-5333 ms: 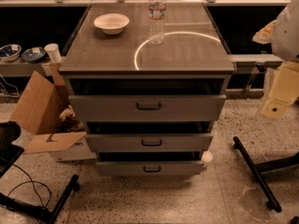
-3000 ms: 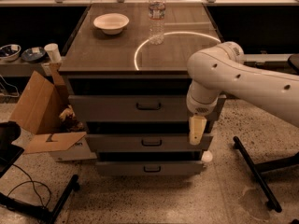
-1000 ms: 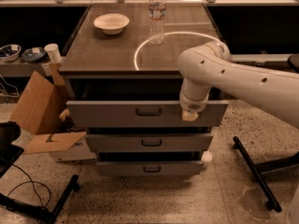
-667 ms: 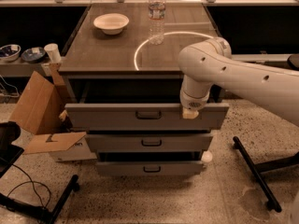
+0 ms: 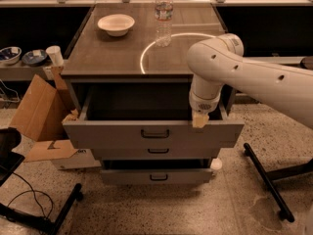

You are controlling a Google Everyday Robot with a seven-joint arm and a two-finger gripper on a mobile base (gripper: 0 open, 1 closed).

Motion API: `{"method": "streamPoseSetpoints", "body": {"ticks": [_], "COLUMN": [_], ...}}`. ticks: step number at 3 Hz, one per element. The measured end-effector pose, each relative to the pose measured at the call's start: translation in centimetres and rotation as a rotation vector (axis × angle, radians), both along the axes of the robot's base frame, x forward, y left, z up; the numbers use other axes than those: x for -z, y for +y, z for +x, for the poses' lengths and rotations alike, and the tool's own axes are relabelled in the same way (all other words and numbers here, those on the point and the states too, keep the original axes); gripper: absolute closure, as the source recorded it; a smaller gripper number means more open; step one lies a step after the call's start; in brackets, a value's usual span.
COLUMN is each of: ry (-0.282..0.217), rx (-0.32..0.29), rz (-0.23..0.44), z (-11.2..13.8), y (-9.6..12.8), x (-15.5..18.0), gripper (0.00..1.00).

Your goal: Open top drawer

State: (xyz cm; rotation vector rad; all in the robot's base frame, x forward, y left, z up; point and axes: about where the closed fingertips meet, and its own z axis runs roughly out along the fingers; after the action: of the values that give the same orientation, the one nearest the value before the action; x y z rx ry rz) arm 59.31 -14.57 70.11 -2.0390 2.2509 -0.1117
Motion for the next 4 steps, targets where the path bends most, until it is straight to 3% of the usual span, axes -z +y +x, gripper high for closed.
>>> {"method": "streamPoseSetpoints", "body": {"ticks": [3,4], "ry": [0.000,0.000], "rx": [0.000,0.000], "rz": [0.000,0.000], "z": [-0.03,-0.03], "y": [-0.05,-0.05], "x": [-0.13,-0.12], "gripper": [0.17,0.00]}}
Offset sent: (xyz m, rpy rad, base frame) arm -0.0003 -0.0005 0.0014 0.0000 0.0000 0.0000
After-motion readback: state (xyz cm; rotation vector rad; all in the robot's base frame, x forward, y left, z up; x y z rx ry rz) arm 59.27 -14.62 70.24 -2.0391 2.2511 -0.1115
